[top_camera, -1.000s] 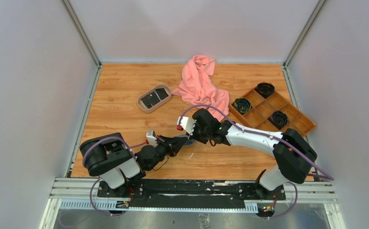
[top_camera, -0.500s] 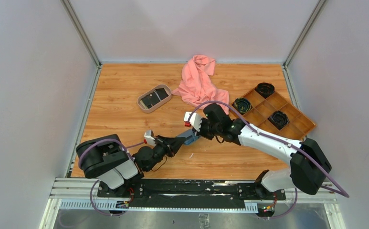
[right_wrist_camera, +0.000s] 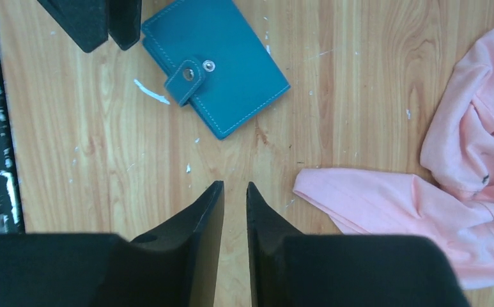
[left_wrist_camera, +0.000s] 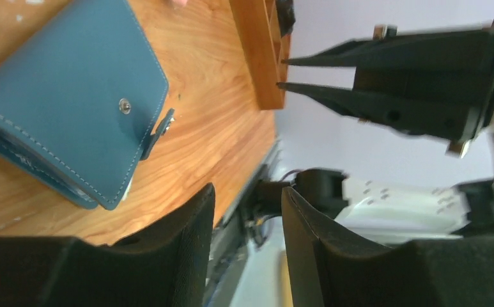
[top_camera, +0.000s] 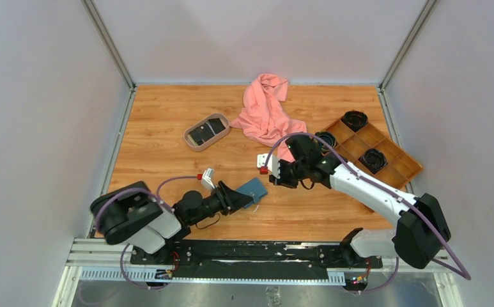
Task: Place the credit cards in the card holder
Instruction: Open the card holder at the center of the board.
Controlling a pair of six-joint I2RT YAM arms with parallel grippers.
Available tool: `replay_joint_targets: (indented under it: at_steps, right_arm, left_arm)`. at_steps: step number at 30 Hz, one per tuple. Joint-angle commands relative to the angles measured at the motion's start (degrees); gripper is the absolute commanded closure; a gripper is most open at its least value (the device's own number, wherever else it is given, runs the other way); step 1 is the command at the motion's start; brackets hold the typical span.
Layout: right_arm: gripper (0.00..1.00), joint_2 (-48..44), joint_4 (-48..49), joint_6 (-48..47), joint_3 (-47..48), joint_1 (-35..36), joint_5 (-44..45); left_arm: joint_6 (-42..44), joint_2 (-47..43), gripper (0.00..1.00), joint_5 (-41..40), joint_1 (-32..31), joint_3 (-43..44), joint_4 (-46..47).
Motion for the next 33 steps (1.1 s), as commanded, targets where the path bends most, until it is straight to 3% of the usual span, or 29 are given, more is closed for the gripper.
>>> replay_joint_targets:
  at_steps: [1, 4, 6, 8, 12, 14, 20, 26, 33]
  right_arm:
    - [0.73, -2.66, -7.52, -4.09, 2.25, -2.87, -11.11]
    - [0.67, -3.62, -8.81, -4.41, 2.62, -5.44, -14.67]
    - [0.65, -4.36, -9.13, -4.41, 2.70, -7.07, -15.94]
    - [0.63, -4.91, -9.54, -4.49, 2.95, -8.22, -16.49]
    - [0.61, -5.73, -9.96, -4.14, 3.25, -10.27, -17.51]
    - [0.59, -5.90, -9.94, -3.83, 3.28, -11.52, -18.05]
    - [0.59, -6.08, -9.96, -3.05, 3.37, -14.17, -18.63]
    - [0.58, -5.93, -9.95, -2.91, 3.55, -15.68, -18.54]
    - [0.58, -6.43, -9.96, -2.91, 3.40, -16.60, -18.72]
  left_arm:
    - [25.08, -18.23, 0.54, 6.02, 0.45, 3.46, -35.37]
    - [43.95, -34.15, 0.52, -7.50, -3.57, 14.37, -71.23]
    - [51.16, -40.19, 0.45, -16.72, -5.72, 20.27, -85.74]
    - [56.15, -41.72, 0.36, -20.86, -6.22, 26.73, -94.91]
    - [66.20, -34.82, 0.06, -26.04, -6.34, 36.18, -107.09]
    - [69.46, -29.70, 0.00, -27.70, -6.35, 38.96, -109.24]
    - [73.11, -20.87, 0.00, -24.25, -6.70, 40.52, -103.95]
    - [81.65, -20.95, 0.05, -32.38, -16.84, 37.49, -94.91]
    - [84.18, -13.15, 0.12, -32.50, -19.04, 38.98, -92.83]
